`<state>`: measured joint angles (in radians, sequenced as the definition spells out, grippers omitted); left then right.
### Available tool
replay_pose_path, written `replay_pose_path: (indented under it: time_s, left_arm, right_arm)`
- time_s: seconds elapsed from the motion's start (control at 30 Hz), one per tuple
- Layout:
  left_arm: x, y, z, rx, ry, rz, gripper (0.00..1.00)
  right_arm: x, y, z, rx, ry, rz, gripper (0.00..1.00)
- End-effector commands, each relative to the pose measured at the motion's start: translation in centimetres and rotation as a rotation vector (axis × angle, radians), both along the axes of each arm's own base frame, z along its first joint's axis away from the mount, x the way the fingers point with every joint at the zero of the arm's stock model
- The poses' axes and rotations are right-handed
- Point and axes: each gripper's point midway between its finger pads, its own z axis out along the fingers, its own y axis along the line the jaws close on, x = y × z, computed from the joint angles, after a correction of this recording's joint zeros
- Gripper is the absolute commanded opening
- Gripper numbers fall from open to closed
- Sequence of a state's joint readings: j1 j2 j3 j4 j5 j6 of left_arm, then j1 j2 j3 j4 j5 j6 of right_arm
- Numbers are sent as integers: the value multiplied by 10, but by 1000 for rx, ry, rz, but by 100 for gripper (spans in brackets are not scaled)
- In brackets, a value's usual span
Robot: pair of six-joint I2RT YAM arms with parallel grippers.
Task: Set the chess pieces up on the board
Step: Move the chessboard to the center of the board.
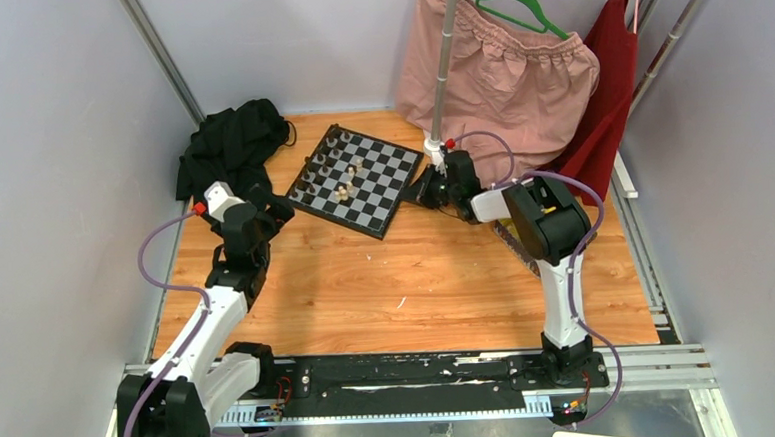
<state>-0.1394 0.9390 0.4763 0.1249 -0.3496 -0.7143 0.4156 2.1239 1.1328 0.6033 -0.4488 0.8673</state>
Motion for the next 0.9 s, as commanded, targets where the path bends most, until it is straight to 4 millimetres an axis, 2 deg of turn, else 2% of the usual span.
replay_pose_path:
  time_s: [0.0,0.67,0.87]
  left_arm:
    - [-3,8,1,0,-9,42,100]
    - [-18,21,-6,-13,-1,117,100]
    - [-22,23,-4,-12,0,128,100]
  right_arm:
    - [-32,3,-13,-54,23,82,0]
    - [-124,-10,-28,-145,52,189,0]
    - [-148,-25,-34,-174,74,181,0]
